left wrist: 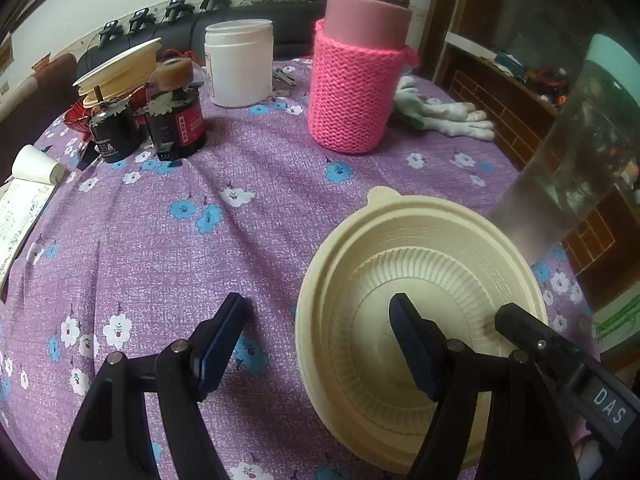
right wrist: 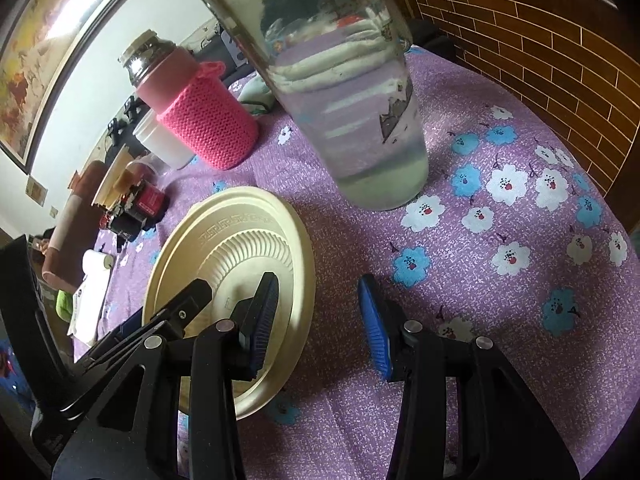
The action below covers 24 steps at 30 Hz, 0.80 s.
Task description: Organize plates and bowls
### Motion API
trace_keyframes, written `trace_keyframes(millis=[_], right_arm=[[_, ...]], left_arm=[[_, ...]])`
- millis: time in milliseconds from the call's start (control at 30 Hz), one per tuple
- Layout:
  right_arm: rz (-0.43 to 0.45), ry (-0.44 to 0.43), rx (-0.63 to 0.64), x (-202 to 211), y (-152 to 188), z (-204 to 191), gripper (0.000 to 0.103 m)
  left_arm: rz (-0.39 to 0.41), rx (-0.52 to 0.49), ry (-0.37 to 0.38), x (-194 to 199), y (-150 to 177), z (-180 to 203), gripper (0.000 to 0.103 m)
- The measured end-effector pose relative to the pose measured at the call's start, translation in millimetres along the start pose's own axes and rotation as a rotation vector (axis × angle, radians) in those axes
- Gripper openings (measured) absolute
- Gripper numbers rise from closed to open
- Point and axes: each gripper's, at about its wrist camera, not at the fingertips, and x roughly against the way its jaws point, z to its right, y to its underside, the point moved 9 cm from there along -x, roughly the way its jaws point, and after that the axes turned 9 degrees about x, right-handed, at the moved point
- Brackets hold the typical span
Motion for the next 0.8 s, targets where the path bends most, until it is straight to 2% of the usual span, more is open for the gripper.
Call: trace_keyframes(millis=[300, 800], right_arm=[[0.056, -0.002, -0.008, 8.5, -4.1, 6.4, 0.041], [0.075, 0.014, -0.010, 7.5, -4.8, 12.2, 0.041]], left_arm=[[0.027, 0.002, 0.037, 5.9, -5.9, 0.4, 0.075], [0.037, -0.010, -0.008, 2.8, -7.1, -5.7, 0.075]])
